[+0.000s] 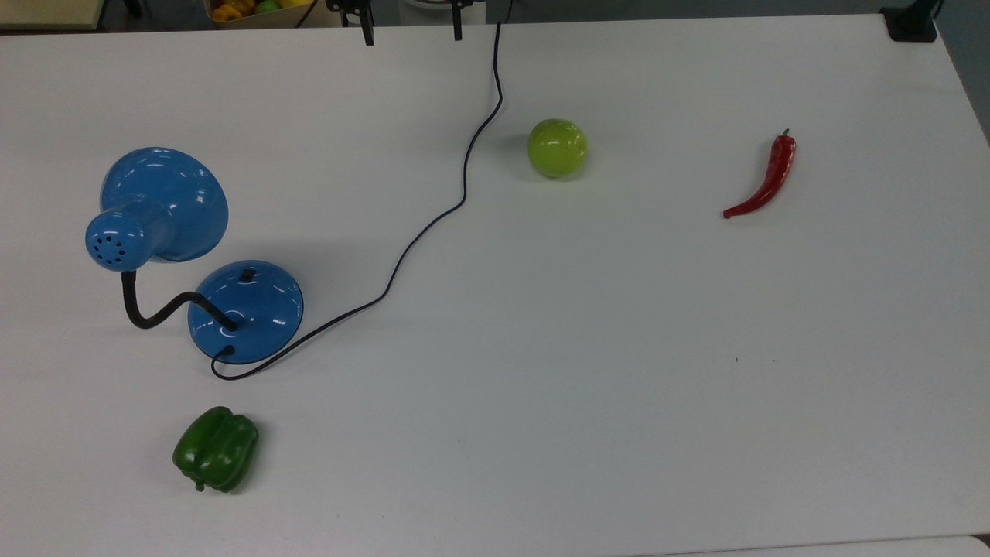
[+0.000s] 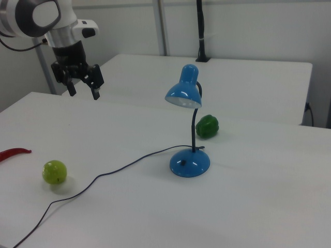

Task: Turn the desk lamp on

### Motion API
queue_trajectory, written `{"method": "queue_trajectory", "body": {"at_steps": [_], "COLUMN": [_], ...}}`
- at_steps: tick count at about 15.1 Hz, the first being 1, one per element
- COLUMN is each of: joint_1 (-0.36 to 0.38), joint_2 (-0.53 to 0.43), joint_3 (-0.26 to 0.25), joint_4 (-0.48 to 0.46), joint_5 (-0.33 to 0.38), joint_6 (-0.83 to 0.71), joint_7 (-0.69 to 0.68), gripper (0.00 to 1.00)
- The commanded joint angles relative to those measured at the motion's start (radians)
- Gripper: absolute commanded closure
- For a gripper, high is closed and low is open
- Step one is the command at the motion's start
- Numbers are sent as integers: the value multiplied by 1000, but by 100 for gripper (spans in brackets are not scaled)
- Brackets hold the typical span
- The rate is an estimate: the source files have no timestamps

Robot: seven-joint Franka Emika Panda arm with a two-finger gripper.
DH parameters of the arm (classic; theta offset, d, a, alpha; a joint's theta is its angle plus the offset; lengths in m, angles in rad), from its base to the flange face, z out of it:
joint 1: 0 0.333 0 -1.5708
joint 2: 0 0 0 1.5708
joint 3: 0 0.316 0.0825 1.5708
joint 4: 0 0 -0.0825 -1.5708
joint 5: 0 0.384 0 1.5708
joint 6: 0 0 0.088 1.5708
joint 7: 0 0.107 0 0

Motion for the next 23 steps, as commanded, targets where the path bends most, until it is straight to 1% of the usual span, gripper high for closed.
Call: {"method": "queue_trajectory", "body": {"at_steps": [1,3,4,10,14,16,18,21,23], "joint_1": [14,14,14,14,2,-21,-31,-32,-32], "joint_2": [-18,-17,-17,-20,-15,-9,-8,-2,-3], "joint_3": [-3,-3,-3,3,-6,-15,-49,-99,-138], "joint_4": [-18,-18,-18,-23,-63,-83,-129,-179,-247], "joint_5": [10,14,14,18,15,1,-4,-41,-44], "joint_6": [-13,-11,-10,-27,-14,-14,-11,8,103], "joint_7": [8,8,8,22,11,-1,-46,-86,-86], "gripper": [72,94,100,100,100,100,100,100,100]}}
